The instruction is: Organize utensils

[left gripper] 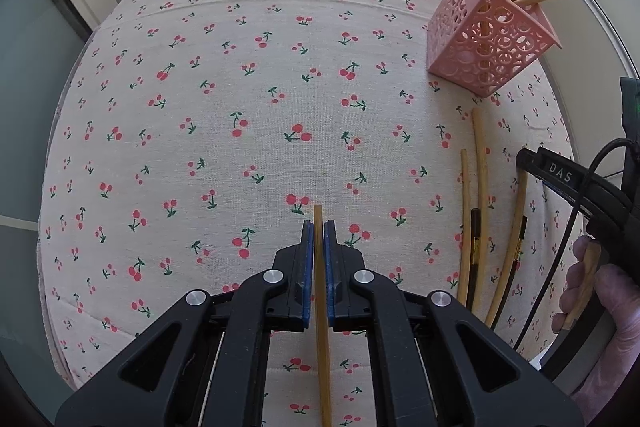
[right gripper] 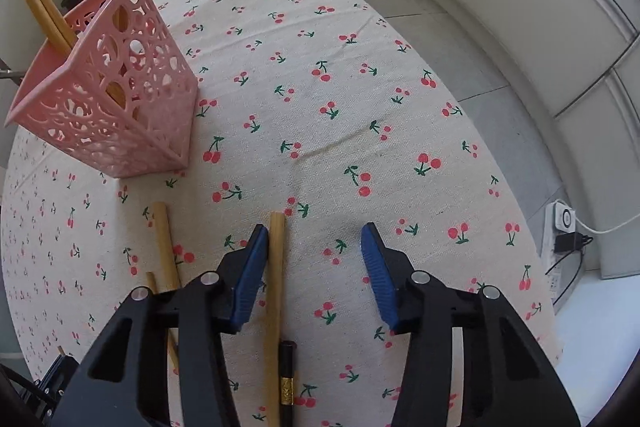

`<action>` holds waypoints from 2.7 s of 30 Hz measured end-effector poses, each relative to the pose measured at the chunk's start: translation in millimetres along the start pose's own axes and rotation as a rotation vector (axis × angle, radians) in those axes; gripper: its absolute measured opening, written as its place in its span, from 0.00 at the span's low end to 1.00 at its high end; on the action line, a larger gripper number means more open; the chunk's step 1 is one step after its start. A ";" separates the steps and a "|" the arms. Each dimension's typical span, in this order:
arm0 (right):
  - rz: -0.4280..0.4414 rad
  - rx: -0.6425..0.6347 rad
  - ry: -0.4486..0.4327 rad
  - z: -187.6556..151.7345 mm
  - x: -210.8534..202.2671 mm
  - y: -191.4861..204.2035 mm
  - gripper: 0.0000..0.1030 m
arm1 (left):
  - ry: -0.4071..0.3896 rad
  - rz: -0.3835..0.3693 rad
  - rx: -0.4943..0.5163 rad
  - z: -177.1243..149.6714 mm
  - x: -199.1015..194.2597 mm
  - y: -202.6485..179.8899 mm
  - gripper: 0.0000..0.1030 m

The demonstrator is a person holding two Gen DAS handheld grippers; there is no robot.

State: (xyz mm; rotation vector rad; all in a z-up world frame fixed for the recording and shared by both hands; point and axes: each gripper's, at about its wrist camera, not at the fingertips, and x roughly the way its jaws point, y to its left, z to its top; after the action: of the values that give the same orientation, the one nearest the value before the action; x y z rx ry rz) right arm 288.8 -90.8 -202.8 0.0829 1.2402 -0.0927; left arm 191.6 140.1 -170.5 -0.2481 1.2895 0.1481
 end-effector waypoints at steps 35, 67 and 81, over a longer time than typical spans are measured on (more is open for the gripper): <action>0.371 0.120 -0.246 -2.1 -126.6 -92.2 0.08 | -0.229 -0.094 0.006 2.4 -53.1 2.1 0.05; 0.150 0.336 0.055 -8.6 -17.0 -144.8 0.72 | -0.008 0.106 0.108 -19.2 30.0 -47.9 0.05; 0.008 0.247 0.042 6.1 5.7 -98.5 0.77 | -0.082 0.038 0.090 -14.7 -5.7 -33.9 0.05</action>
State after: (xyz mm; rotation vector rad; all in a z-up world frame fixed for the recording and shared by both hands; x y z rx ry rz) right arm 285.0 -189.4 -207.5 0.3056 1.2662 -0.2385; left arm 184.7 103.7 -165.4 -0.1387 1.2166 0.1311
